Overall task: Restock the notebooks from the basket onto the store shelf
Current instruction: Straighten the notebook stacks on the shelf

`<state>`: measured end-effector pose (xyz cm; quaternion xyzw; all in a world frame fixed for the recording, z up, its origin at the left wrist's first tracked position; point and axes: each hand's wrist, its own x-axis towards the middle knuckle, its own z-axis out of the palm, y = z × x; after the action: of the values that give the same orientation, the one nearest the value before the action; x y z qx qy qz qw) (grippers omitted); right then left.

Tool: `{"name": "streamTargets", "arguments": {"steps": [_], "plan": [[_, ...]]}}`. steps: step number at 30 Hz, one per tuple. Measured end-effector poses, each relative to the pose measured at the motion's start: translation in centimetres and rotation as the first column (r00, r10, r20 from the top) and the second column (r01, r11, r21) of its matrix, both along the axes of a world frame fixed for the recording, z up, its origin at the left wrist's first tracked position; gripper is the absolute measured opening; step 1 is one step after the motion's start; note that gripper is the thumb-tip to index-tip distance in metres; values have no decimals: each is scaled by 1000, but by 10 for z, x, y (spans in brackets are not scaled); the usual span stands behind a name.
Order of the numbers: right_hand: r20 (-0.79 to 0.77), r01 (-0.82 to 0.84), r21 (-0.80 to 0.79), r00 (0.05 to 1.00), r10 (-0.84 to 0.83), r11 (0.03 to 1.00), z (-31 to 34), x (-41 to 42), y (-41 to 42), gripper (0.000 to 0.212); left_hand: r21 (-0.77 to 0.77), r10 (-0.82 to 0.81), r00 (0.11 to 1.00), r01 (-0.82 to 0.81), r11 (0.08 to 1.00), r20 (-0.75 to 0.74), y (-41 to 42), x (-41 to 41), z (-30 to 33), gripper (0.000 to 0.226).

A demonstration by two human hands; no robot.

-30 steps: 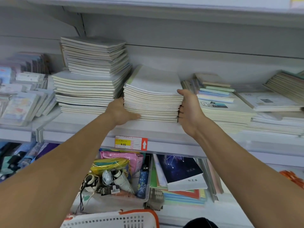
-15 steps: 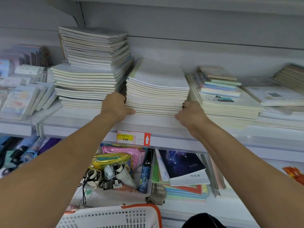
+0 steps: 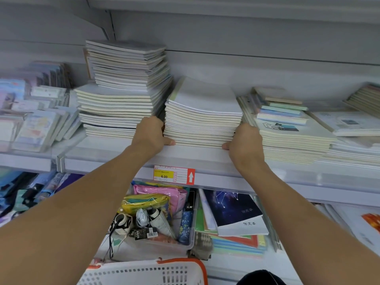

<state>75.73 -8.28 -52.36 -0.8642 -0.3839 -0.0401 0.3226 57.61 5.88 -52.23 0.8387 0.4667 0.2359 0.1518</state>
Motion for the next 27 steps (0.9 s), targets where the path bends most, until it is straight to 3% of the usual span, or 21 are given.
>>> {"name": "streamTargets", "arguments": {"steps": [4, 7, 10, 11, 13, 15, 17, 21, 24, 27], "plan": [[6, 21, -11, 1000, -21, 1000, -4, -2, 0, 25, -16, 6, 1000, -6, 1000, -19, -3, 2, 3, 41], [-44, 9, -87, 999, -13, 996, 3, -5, 0, 31, -103, -89, 993, 80, 991, -78, -4, -3, 10, 41], [-15, -11, -222, 1000, 7, 975, 25, -21, -13, 37, -193, -194, 979, 204, 960, 69, -9, -20, 12, 32], [53, -2, -208, 999, 13, 978, 33, -32, -20, 40, -153, -197, 968, 221, 963, 156, -11, -29, 14, 32], [159, -90, -20, 983, 92, 996, 44, -66, -31, 34, 18, -118, 928, 119, 993, 353, -17, -58, 19, 26], [63, -334, 225, 942, 329, 915, 48, -106, -25, 27, 123, -10, 843, -67, 990, 537, -17, -93, 24, 24], [-94, -484, 302, 842, 531, 821, 45, -138, 0, 34, 88, 89, 764, -188, 978, 639, -9, -121, 25, 33], [-136, -498, 290, 824, 550, 817, 27, -168, 61, 57, -179, 265, 789, -198, 964, 554, 19, -153, 18, 68], [-241, -397, 330, 841, 484, 856, 18, -171, 90, 87, -252, 237, 808, -113, 961, 540, 41, -161, 10, 74], [-345, -314, 366, 829, 441, 876, 9, -169, 106, 83, -237, 201, 842, -90, 967, 501, 60, -159, 5, 67]]}}
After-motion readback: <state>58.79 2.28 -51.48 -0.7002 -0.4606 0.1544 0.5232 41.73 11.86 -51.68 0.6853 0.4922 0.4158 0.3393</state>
